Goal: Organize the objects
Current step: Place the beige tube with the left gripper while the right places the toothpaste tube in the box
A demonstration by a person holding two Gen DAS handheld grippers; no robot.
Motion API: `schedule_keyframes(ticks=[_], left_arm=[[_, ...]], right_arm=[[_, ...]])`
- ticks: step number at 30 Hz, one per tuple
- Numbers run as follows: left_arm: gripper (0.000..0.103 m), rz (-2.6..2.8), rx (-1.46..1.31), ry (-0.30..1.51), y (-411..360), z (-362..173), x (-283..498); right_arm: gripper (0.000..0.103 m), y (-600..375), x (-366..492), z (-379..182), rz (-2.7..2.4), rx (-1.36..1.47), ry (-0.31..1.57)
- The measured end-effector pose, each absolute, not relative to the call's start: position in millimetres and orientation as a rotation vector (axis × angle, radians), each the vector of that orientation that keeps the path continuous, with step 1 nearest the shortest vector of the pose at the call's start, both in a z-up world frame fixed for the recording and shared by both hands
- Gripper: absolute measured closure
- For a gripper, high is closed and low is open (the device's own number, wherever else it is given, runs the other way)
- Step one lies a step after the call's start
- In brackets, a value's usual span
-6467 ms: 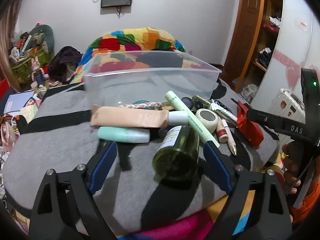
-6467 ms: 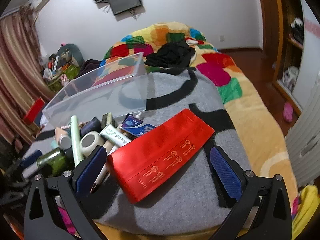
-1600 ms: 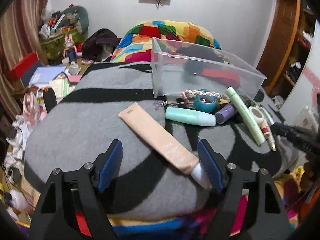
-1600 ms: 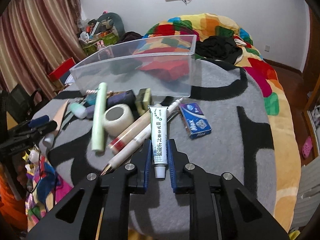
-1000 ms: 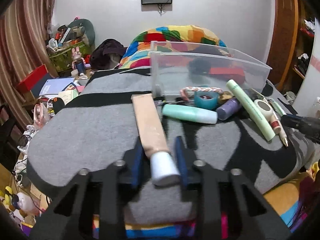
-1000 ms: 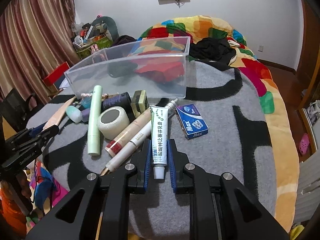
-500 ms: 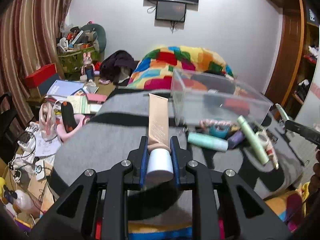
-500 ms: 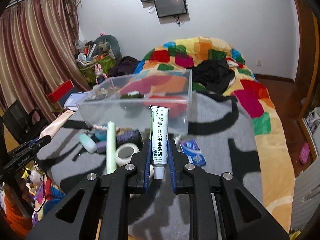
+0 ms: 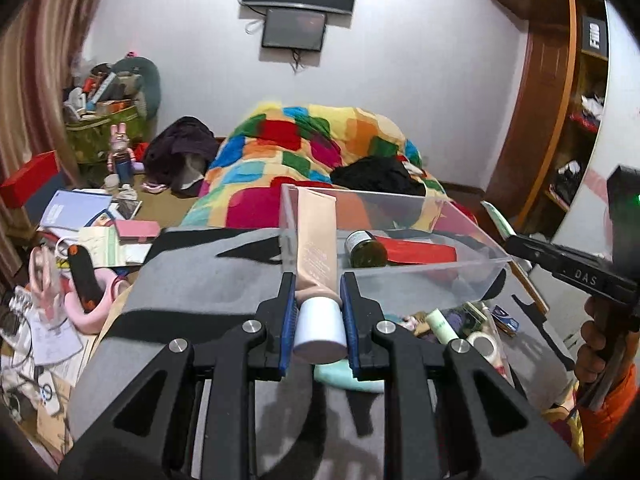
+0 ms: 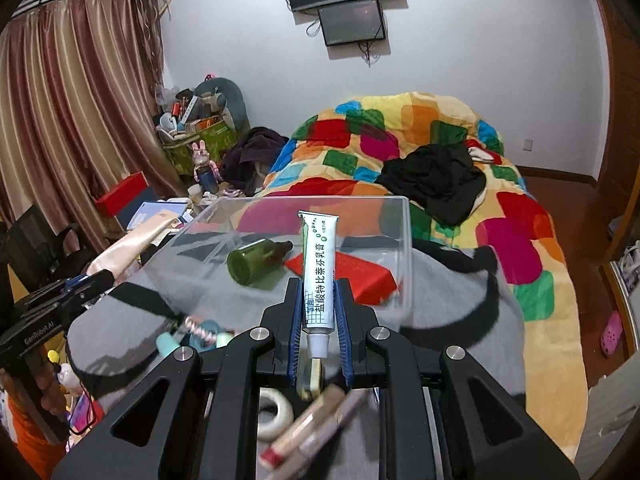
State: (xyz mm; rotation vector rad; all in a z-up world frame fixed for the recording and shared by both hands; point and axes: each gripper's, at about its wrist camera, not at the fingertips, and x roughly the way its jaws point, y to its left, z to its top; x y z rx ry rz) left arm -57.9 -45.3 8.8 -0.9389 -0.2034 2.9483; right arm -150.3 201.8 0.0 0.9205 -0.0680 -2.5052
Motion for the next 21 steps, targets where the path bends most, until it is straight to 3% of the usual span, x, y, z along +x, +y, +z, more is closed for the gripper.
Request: schedule_keyframes(ticks=[11,21], left_arm=[[0.082,2.807,-1.119,-0.092,-26.6,-2.7,-128.1],[0.082,2.763,-1.147,-0.028,-14.9,-5.9,-137.9]], right_arm=[[0.088,166.0,-208.3,-22.2,-2.406,1.106,0.014],[0.088,160.4,-205.8,-25.3,-2.398,1.116,0.054]])
